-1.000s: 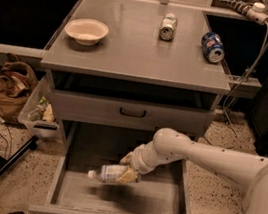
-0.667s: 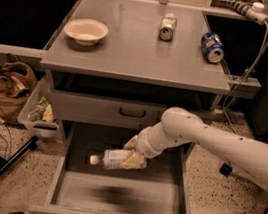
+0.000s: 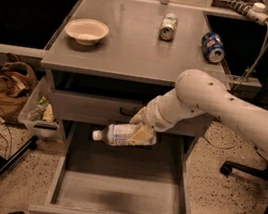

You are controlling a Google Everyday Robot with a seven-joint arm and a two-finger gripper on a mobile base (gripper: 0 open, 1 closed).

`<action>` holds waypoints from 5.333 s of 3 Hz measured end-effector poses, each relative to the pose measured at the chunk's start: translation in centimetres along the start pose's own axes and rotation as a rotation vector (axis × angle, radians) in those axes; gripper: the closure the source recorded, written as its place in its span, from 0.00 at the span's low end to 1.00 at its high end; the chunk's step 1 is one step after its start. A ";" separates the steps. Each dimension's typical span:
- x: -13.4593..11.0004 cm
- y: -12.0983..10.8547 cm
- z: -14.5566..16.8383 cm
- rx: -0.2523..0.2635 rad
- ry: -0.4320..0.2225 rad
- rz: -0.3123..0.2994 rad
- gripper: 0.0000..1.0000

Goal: Pick blue plastic bottle from middle drawer and place on counter

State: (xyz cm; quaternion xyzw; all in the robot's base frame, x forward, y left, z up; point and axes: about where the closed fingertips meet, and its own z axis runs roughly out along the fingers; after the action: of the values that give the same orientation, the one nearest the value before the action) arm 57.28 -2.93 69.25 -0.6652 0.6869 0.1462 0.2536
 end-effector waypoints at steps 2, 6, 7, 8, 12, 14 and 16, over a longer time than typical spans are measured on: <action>-1.3 -2.5 -4.3 0.055 -0.001 -0.002 1.00; -8.1 -13.4 -22.2 0.150 -0.193 -0.040 1.00; -8.6 -14.0 -23.2 0.174 -0.204 -0.047 1.00; -8.5 -14.6 -22.7 0.185 -0.203 -0.045 1.00; -2.8 -21.9 -15.2 0.328 -0.099 0.123 1.00; -2.9 -21.9 -15.2 0.328 -0.099 0.123 0.59; -2.9 -21.9 -15.2 0.328 -0.099 0.123 0.12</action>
Offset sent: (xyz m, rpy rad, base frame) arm 0.0558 -0.0468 0.1479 0.0058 -0.1540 -0.0940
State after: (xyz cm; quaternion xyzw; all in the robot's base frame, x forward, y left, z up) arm 76.53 -10.31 86.40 -0.5636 0.7276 0.0801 0.3827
